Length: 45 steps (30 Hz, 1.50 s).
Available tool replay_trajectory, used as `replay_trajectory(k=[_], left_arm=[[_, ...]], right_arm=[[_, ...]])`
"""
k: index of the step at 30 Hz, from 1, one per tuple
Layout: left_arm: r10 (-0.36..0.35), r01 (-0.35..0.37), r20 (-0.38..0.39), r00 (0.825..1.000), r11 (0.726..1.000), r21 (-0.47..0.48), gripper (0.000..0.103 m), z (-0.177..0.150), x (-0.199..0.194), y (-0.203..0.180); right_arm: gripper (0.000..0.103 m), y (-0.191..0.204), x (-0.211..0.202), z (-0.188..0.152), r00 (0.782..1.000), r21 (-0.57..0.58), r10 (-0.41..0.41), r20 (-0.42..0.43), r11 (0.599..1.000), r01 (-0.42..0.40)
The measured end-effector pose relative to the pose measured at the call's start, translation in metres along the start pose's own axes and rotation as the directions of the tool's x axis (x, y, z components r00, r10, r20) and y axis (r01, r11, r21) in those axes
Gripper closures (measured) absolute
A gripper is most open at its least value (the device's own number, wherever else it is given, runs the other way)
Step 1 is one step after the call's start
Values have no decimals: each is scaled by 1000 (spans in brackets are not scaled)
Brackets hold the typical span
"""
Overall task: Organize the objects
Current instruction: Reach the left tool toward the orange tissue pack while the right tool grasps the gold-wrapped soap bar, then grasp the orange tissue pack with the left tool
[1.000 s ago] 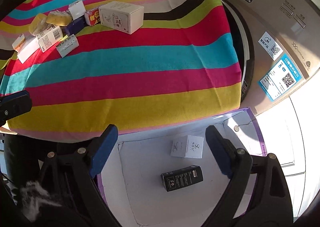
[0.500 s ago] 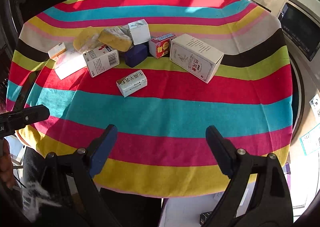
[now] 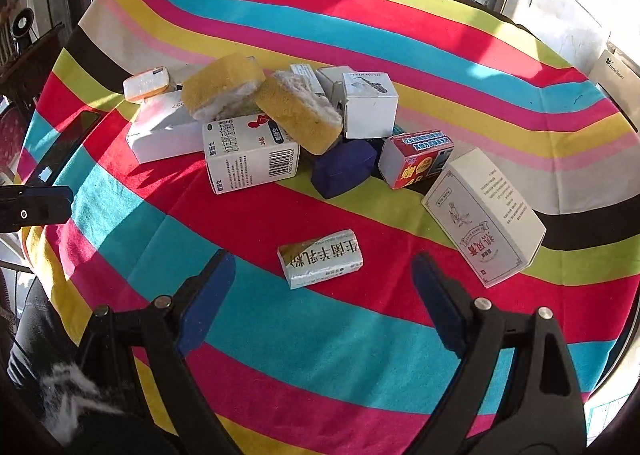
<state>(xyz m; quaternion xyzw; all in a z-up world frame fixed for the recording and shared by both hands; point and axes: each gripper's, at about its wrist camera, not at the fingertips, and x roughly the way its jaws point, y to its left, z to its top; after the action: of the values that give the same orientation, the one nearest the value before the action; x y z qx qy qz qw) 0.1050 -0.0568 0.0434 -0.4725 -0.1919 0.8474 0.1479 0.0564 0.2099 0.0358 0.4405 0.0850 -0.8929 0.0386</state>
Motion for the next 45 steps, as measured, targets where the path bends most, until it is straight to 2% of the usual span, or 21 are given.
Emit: replay_trajectory(k=[6,9,12,14,15,16,20,22,24,26,28,34,36,38,41,45], left_arm=[[6,-5,33,999,1000,-27,47,15,-4,12],[17,-14,52,999,998,-56,42,27,-4,19],[24,-16,81,996,995,-99,36,43,-5,27],[30,-15,105,994,991,-136,31,56,-5,31],[32,-11,118,992,985,-172,27,63,-5,34],[36,-8,131,991,977,-214,23,70,-4,38],[75,-11,153,985,925,-379,22,97,5,51],[119,-53,112,987,881,-470,22,106,15,58],[92,-30,86,992,838,-546,22,112,26,64],[120,-67,48,992,796,-601,22,119,34,69],[142,-99,18,990,771,-629,22,124,40,69],[217,-226,-89,972,766,-602,22,137,63,56],[232,-249,-104,967,791,-559,24,139,70,51],[245,-277,-130,961,815,-510,37,139,76,46],[237,-262,-114,965,838,-478,39,135,73,41],[214,-225,-79,974,848,-480,44,125,60,41]], right_arm=[[13,-3,22,3,999,-8,41,-32,999,-41],[21,-2,28,3,997,-10,62,-43,998,-63],[36,-2,32,1,995,-5,78,-57,997,-78],[49,-1,34,-2,994,3,88,-67,996,-88],[49,-1,35,-2,993,8,92,-68,996,-92],[49,-1,34,-3,994,16,93,-63,996,-92],[50,0,32,-7,995,39,85,-55,996,-83],[50,1,30,-9,996,49,77,-52,996,-75],[50,4,28,-12,996,51,70,-50,996,-67],[50,7,27,-13,996,49,69,-48,997,-67],[50,10,25,-14,997,45,63,-48,997,-61],[50,10,26,-13,997,61,61,-47,996,-58],[50,10,26,-13,997,64,62,-48,996,-58],[50,11,24,-15,997,66,65,-48,996,-62],[50,12,22,-18,997,72,67,-44,995,-64],[50,15,18,-22,997,83,63,-45,995,-59]])
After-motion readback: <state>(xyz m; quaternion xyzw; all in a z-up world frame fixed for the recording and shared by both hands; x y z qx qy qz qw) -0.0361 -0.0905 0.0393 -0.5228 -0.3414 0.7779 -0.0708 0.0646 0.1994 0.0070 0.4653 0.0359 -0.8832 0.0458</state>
